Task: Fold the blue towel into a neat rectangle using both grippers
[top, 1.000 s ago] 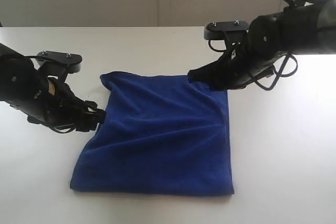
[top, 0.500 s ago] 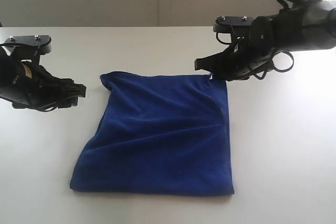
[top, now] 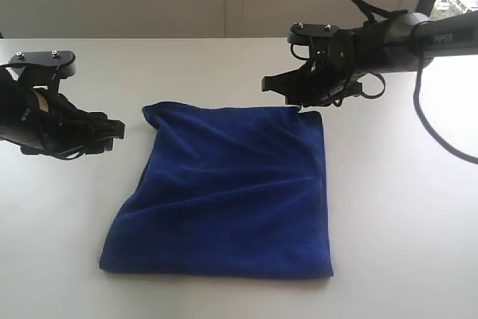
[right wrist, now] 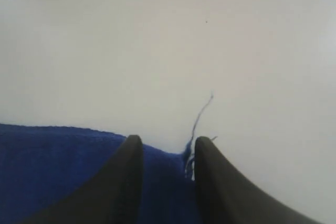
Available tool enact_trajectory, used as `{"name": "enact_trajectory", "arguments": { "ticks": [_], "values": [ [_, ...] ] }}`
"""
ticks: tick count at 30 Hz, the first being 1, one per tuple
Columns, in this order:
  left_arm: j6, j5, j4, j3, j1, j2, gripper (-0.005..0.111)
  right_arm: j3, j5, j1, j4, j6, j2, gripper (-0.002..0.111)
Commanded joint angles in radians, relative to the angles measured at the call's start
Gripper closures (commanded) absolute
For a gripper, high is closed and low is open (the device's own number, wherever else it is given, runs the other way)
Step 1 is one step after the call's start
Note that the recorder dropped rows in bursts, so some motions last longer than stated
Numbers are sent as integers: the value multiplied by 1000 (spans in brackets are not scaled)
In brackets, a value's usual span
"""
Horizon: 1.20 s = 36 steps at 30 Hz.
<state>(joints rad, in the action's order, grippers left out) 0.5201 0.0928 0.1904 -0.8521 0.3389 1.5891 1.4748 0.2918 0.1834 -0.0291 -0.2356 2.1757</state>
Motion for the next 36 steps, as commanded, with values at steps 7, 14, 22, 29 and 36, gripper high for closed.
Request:
{"name": "enact_trajectory", "arguments": {
  "ticks": [7, 14, 22, 29, 36],
  "values": [
    [-1, -17, 2, 1, -2, 57, 37, 19, -2, -5, -15, -4, 24, 86],
    [-1, -14, 2, 1, -2, 56, 37, 19, 41, -5, -15, -4, -8, 108],
    [-1, -10, 2, 1, -2, 56, 37, 19, 161, -43, 8, -4, -126, 108],
    [-1, -12, 2, 1, -2, 56, 37, 19, 197, -73, 49, -4, -126, 108],
    [-1, -12, 2, 1, -2, 56, 37, 17, 218, -73, 49, -4, -64, 108]
  ]
}}
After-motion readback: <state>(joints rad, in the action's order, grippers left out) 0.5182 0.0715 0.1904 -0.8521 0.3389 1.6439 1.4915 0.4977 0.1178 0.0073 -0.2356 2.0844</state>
